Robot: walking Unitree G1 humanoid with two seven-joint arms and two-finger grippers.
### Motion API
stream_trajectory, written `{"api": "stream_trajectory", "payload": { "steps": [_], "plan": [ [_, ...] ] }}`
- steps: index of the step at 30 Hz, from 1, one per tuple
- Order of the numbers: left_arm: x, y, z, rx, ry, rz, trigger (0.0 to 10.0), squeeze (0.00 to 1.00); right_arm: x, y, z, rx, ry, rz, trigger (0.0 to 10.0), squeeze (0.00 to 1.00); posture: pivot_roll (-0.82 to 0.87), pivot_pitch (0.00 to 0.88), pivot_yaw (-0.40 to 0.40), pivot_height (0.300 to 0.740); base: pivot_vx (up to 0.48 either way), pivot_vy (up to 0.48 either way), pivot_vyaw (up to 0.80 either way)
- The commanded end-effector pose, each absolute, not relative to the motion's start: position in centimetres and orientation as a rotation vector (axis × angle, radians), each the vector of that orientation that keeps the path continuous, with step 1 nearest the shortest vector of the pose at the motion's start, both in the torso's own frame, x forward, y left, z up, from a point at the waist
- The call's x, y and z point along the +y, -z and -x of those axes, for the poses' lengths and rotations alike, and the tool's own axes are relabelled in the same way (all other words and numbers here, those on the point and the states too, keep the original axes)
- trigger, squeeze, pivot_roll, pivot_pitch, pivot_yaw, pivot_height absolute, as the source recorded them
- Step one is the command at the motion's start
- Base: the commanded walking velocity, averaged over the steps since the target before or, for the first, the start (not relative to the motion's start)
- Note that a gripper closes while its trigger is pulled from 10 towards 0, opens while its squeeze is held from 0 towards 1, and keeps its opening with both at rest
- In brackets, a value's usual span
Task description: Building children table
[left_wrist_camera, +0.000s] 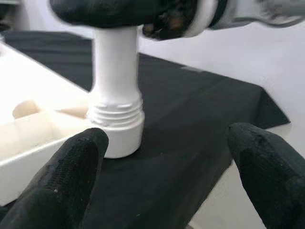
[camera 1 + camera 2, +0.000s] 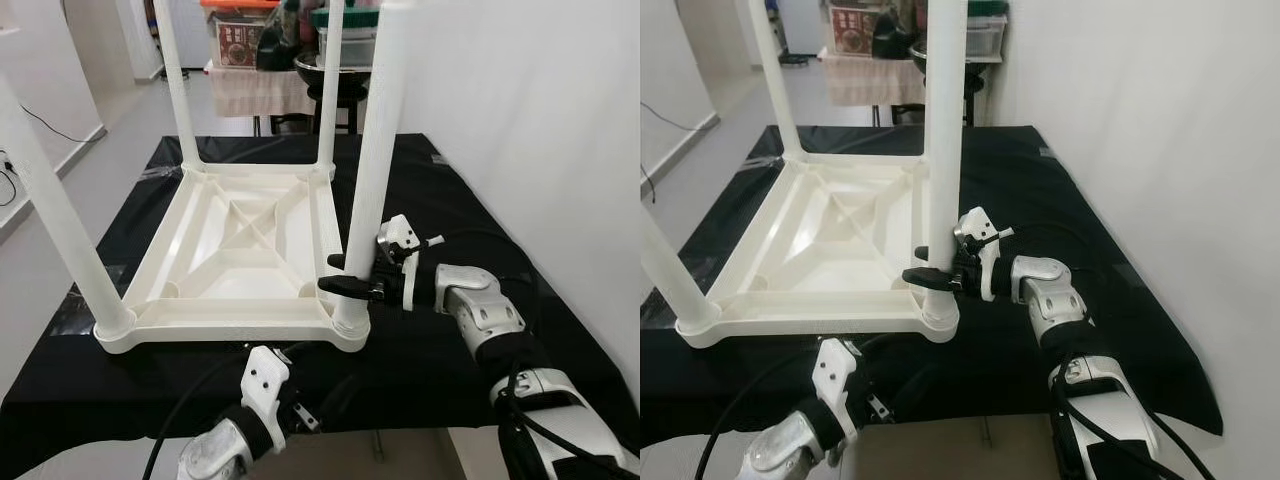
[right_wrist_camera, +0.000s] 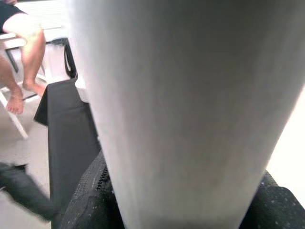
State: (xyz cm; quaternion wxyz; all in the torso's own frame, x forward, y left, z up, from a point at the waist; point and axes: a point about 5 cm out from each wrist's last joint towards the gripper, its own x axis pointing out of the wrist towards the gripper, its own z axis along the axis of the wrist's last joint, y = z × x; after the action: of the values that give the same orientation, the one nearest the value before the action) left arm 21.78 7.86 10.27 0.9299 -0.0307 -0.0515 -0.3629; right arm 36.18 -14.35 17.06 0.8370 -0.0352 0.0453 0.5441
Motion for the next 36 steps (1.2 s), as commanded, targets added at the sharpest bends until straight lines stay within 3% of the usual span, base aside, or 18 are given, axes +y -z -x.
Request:
{"api": "stream_trajectory", "payload": {
  "steps": [1,6,7,8,10,12,15,17,22,23,26,27,29,30,32,33,34,36],
  "plan": [
    [7.9,-10.4,-21.3,-0.117,0.737,0.038,10.0,0.0,-15.1,-14.5,-35.4,0.173,-1.114,0.022,0.0,0.0,0.04,0.0,-0.069,0.74,0.0,0.0,0.0],
    [8.7,-10.3,-20.7,-0.105,0.671,0.028,10.0,0.0,-16.9,-11.2,-34.8,0.239,-0.806,0.038,0.0,0.0,0.04,0.0,-0.077,0.74,0.0,0.0,0.0],
    [8.8,-10.3,-20.5,-0.106,0.669,0.038,8.0,0.0,-17.3,-10.0,-34.6,0.272,-0.652,0.081,0.0,0.0,0.04,0.0,-0.082,0.74,0.0,0.0,0.0],
    [8.8,-10.2,-20.4,-0.101,0.669,0.053,0.0,0.0,-17.6,-9.1,-34.4,0.297,-0.499,0.107,0.0,0.0,0.04,0.0,-0.08,0.74,0.0,0.0,0.0],
    [8.8,-10.2,-20.4,-0.101,0.669,0.053,0.0,0.0,-17.6,-9.1,-34.4,0.297,-0.499,0.107,0.0,0.0,0.04,0.0,-0.08,0.74,0.0,0.0,0.0],
    [8.8,-9.9,-20.3,-0.079,0.678,0.061,0.0,0.0,-14.8,-7.1,-30.9,0.328,-0.305,0.113,0.0,0.0,0.02,0.0,-0.068,0.74,0.0,0.0,0.0],
    [8.8,-9.7,-20.4,-0.064,0.688,0.064,0.0,0.0,-12.2,-7.4,-28.9,0.296,-0.282,0.114,0.0,0.0,0.0,0.0,-0.045,0.74,0.0,0.0,0.0],
    [8.8,-9.5,-20.7,-0.052,0.692,0.072,0.0,0.0,-10.5,-7.7,-29.5,0.259,-0.338,0.136,0.0,0.0,0.01,0.0,-0.041,0.74,0.0,0.0,0.0],
    [9.0,-9.2,-20.9,-0.037,0.689,0.092,0.0,0.0,-10.1,-8.3,-30.7,0.233,-0.345,0.125,0.0,0.0,0.02,0.0,-0.049,0.74,0.0,0.0,0.0],
    [9.0,-9.1,-21.0,-0.032,0.685,0.096,0.0,0.0,-9.9,-8.6,-31.2,0.226,-0.347,0.124,10.0,0.0,0.03,0.0,-0.049,0.74,0.0,0.0,0.0],
    [9.1,-8.8,-21.2,-0.025,0.675,0.106,0.0,0.0,-9.1,-9.0,-31.5,0.22,-0.392,0.09,10.0,0.0,0.03,0.0,-0.049,0.74,0.0,0.0,0.0],
    [9.1,-8.8,-21.2,-0.022,0.675,0.11,0.0,0.0,-8.8,-9.4,-31.3,0.214,-0.394,0.084,10.0,1.0,0.03,0.0,-0.048,0.74,0.0,0.0,0.0],
    [9.1,-8.8,-21.2,-0.022,0.675,0.11,0.0,0.0,-8.8,-9.4,-31.3,0.214,-0.394,0.084,10.0,1.0,0.03,0.0,-0.048,0.74,0.0,0.0,0.0],
    [8.9,-8.6,-21.3,-0.014,0.687,0.118,0.0,0.0,-8.2,-11.3,-31.3,0.145,-0.547,0.036,10.0,1.0,0.02,0.0,-0.046,0.74,0.0,0.0,0.0],
    [8.8,-8.5,-21.4,-0.012,0.693,0.121,0.0,0.0,-8.0,-12.2,-31.3,0.11,-0.62,0.023,10.0,1.0,0.02,0.0,-0.046,0.74,0.0,0.0,0.0],
    [8.7,-8.5,-21.4,-0.012,0.704,0.128,0.0,0.0,-8.2,-13.2,-31.7,0.065,-0.739,0.029,10.0,0.84,0.03,0.0,-0.059,0.74,0.0,0.0,0.0],
    [8.6,-8.5,-21.4,-0.012,0.711,0.132,0.0,0.0,-8.5,-13.9,-31.9,0.039,-0.809,0.041,10.0,0.0,0.03,0.0,-0.059,0.74,0.0,0.0,0.0],
    [8.6,-8.4,-21.5,-0.007,0.722,0.144,0.0,0.0,-9.0,-14.4,-32.4,0.013,-0.856,0.067,10.0,0.0,0.03,0.0,-0.06,0.74,0.0,0.0,0.0]
  ]
}}
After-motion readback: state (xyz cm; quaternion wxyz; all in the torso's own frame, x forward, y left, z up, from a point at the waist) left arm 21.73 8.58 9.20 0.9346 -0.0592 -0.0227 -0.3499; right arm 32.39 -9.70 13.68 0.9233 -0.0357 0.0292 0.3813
